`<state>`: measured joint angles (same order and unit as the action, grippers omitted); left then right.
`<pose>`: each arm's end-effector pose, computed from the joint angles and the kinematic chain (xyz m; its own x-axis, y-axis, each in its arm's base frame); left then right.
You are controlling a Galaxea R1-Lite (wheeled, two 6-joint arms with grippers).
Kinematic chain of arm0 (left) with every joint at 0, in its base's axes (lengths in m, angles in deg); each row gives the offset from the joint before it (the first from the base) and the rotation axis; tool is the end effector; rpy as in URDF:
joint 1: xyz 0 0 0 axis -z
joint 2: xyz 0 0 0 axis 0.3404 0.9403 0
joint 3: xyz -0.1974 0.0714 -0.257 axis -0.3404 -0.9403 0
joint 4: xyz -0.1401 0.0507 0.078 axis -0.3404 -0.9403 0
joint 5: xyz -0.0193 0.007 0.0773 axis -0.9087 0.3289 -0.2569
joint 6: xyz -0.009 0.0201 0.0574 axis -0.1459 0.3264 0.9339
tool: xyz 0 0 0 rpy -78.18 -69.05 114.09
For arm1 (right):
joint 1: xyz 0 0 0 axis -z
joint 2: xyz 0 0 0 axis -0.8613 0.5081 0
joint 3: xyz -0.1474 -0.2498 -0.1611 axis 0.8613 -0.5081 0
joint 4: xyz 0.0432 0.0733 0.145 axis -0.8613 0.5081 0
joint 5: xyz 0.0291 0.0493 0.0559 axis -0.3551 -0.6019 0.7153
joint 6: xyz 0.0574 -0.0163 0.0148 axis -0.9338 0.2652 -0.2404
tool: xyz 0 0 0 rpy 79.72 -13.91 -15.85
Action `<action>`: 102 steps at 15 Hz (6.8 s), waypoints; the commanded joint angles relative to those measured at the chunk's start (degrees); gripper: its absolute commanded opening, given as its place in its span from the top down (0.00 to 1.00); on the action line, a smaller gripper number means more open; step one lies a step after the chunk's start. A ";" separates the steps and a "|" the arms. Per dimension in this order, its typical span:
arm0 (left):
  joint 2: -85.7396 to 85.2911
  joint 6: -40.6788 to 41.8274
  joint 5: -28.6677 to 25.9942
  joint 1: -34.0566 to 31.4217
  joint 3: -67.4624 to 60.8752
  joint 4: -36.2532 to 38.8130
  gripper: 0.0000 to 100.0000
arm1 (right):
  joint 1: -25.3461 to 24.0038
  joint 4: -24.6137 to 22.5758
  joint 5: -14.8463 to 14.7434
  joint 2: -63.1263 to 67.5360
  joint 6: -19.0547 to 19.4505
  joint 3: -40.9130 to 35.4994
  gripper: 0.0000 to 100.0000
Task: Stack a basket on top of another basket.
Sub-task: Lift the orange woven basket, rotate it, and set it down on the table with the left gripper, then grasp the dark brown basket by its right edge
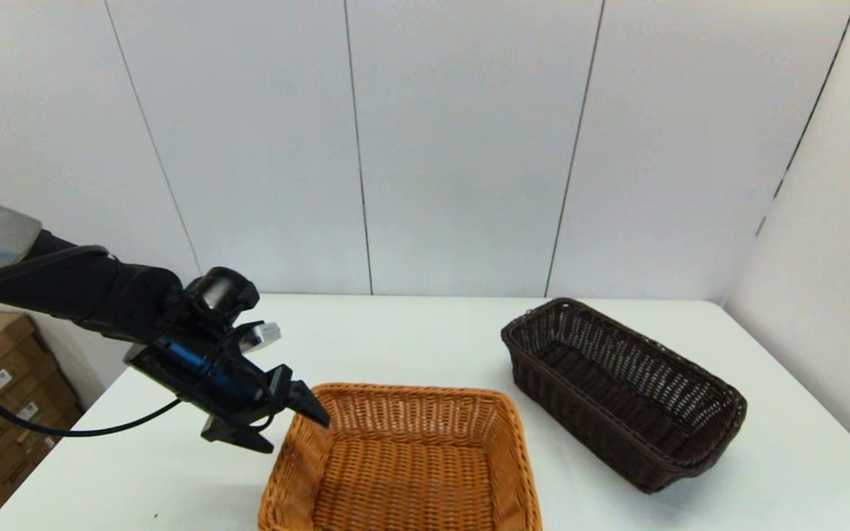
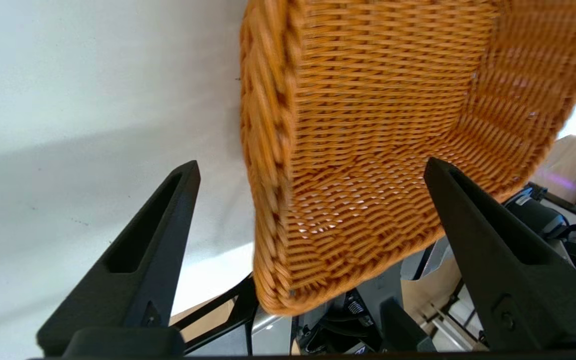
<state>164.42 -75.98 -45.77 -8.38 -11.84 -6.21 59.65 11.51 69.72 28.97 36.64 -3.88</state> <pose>0.3028 -0.0940 0.1062 0.0784 -0.5395 -0.8383 -0.0335 0.8390 -0.5431 -0.0402 0.0000 0.0751 1.0000 -0.0061 -0.0006 0.0061 0.9999 0.0096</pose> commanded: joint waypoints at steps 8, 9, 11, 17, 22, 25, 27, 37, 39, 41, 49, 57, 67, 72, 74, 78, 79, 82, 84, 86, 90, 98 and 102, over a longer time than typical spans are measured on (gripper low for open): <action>-44.93 3.54 19.70 10.80 -10.70 -0.60 0.00 | -0.01 -0.01 -0.02 0.07 0.02 0.00 0.00; -49.42 5.56 21.46 12.47 -12.81 -0.77 0.00 | -0.01 -0.01 -0.02 0.07 0.02 0.00 0.00; -56.98 10.83 23.75 12.91 -17.38 -1.21 0.00 | -0.01 -0.01 -0.02 0.07 0.02 0.00 0.00; -70.69 14.79 23.66 13.62 -25.73 -4.20 0.00 | -0.01 -0.01 -0.02 0.07 0.02 0.00 0.00; -75.96 15.05 23.75 7.02 -28.19 -4.29 0.00 | -0.01 -0.01 -0.02 0.07 0.02 0.00 0.00; -80.18 15.22 23.66 3.42 -29.78 -4.20 0.00 | -0.01 -0.01 -0.02 0.07 0.02 0.00 0.00; -82.64 14.96 23.84 3.42 -31.97 -3.94 0.00 | -0.01 -0.01 -0.02 0.07 0.02 0.00 0.00; -90.02 18.92 22.96 -8.53 -59.39 29.02 0.00 | -0.01 -0.01 -0.02 0.07 0.02 0.00 0.00; -90.64 19.09 23.48 -8.62 -60.80 29.11 0.00 | -0.01 -0.01 -0.02 0.07 0.02 0.00 0.00; -91.52 18.65 25.77 -9.41 -61.42 29.11 0.00 | -0.01 -0.01 -0.02 0.07 0.02 0.00 0.00; -98.11 19.44 28.32 -11.26 -63.17 30.43 0.00 | -0.01 -0.01 -0.02 0.07 0.02 0.00 0.00; -106.72 21.11 29.20 -11.87 -63.17 26.47 0.00 | -0.01 -0.01 -0.02 0.07 0.02 0.00 0.00; -113.75 20.06 29.28 -11.70 -63.17 26.65 0.00 | -0.01 -0.01 -0.02 0.07 0.02 0.00 0.00; -113.75 19.36 30.08 -11.70 -63.17 26.65 0.00 | -0.01 -0.01 -0.02 0.07 0.02 0.00 0.00; -113.75 19.36 30.08 -11.70 -63.17 26.65 0.00 | -0.01 -0.01 -0.02 0.07 0.02 0.00 0.00; -113.75 19.36 30.08 -11.70 -63.17 26.65 0.00 | -0.01 -0.01 -0.02 0.07 0.02 0.00 0.00; -113.75 19.36 30.08 -11.70 -63.17 26.65 0.00 | -0.01 -0.01 -0.02 0.07 0.02 0.00 0.00; -113.75 19.36 30.08 -11.70 -63.17 26.65 0.00 | -0.01 -0.01 -0.02 0.07 0.02 0.00 0.00; -113.75 19.36 30.08 -11.70 -63.17 26.65 0.00 | -0.01 -0.01 -0.11 0.07 -0.07 0.00 0.00; -113.75 19.36 30.08 -11.70 -63.17 26.56 0.00 | -0.01 -0.01 -0.11 0.07 0.02 0.00 0.00; -113.75 19.36 30.08 -11.70 -63.17 26.65 0.00 | -0.01 -0.01 -0.11 0.07 -0.15 0.00 0.00; -113.75 19.36 30.08 -11.70 -63.17 26.65 0.00 | -0.01 5.18 1.30 2.09 0.28 6.94 0.00; -113.75 19.36 30.08 -11.70 -63.17 26.65 0.00 | -0.09 8.34 4.03 6.93 1.52 13.10 0.00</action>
<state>50.78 -56.67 -15.70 -20.06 -74.92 20.46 59.65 20.01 72.94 31.16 37.32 6.40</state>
